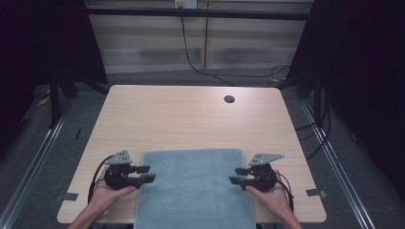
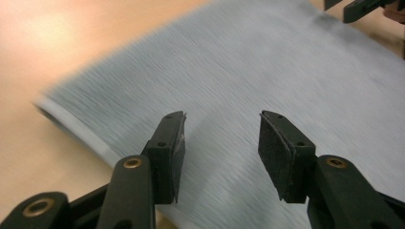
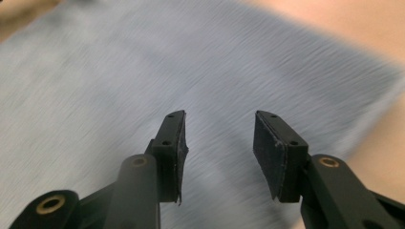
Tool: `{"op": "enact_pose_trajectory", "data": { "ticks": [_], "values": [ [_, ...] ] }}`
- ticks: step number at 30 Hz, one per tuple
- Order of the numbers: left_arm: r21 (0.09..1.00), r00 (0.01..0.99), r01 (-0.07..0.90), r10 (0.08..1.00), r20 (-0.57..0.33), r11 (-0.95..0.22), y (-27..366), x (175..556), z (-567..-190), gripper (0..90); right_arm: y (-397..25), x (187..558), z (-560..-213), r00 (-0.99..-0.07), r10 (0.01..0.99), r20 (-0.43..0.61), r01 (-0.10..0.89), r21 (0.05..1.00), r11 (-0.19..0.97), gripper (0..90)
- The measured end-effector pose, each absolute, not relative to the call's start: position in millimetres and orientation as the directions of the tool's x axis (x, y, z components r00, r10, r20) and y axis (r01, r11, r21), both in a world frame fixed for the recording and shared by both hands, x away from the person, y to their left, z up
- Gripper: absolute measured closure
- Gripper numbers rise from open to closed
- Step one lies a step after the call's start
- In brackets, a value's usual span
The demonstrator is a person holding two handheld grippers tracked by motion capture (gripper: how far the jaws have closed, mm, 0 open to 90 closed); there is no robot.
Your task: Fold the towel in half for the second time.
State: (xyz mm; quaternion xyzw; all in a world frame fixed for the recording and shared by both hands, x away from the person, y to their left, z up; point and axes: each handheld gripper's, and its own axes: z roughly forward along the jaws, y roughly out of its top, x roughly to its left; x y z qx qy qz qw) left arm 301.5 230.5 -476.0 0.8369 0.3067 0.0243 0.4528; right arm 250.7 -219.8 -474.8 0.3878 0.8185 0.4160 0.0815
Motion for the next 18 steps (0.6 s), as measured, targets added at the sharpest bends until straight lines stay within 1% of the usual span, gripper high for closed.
{"op": "enact_pose_trajectory", "data": {
  "ticks": [3, 6, 8, 10, 13, 14, 16, 18],
  "values": [
    [0.778, 0.785, 0.505, 0.573, -0.235, -0.374, 230.3, 326.5, -472.3, 51.4, -228.2, 272.7, -468.6, -0.656, 0.739, 0.15, 0.55, 0.767, 0.332, 54.5],
    [0.79, 0.763, 0.51, 0.603, -0.232, -0.341, 229.5, 346.3, -471.8, 50.2, -233.8, 296.8, -469.4, -0.628, 0.764, 0.149, 0.56, 0.768, 0.31, 53.7],
    [0.776, 0.746, 0.538, 0.615, -0.257, -0.329, 229.6, 356.0, -476.7, 49.1, -236.4, 310.7, -472.6, -0.615, 0.773, 0.157, 0.568, 0.768, 0.296, 52.7],
    [0.767, 0.735, 0.544, 0.635, -0.239, -0.341, 230.0, 362.7, -482.5, 47.5, -237.3, 322.6, -477.2, -0.608, 0.778, 0.156, 0.58, 0.757, 0.302, 51.4],
    [0.756, 0.728, 0.561, 0.636, -0.256, -0.337, 231.5, 367.3, -489.0, 44.3, -238.2, 334.2, -487.2, -0.596, 0.785, 0.167, 0.601, 0.742, 0.298, 49.1],
    [0.757, 0.731, 0.56, 0.631, -0.259, -0.338, 231.6, 367.6, -490.6, 42.9, -237.8, 336.4, -490.2, -0.593, 0.79, 0.154, 0.605, 0.733, 0.312, 48.8],
    [0.746, 0.73, 0.561, 0.64, -0.24, -0.36, 230.6, 368.0, -493.7, 41.6, -237.6, 339.0, -494.7, -0.594, 0.789, 0.16, 0.611, 0.727, 0.312, 47.8],
    [0.734, 0.73, 0.568, 0.64, -0.24, -0.372, 230.8, 368.9, -498.1, 40.1, -235.9, 340.2, -497.3, -0.591, 0.792, 0.152, 0.611, 0.725, 0.317, 46.9]
  ]
}}
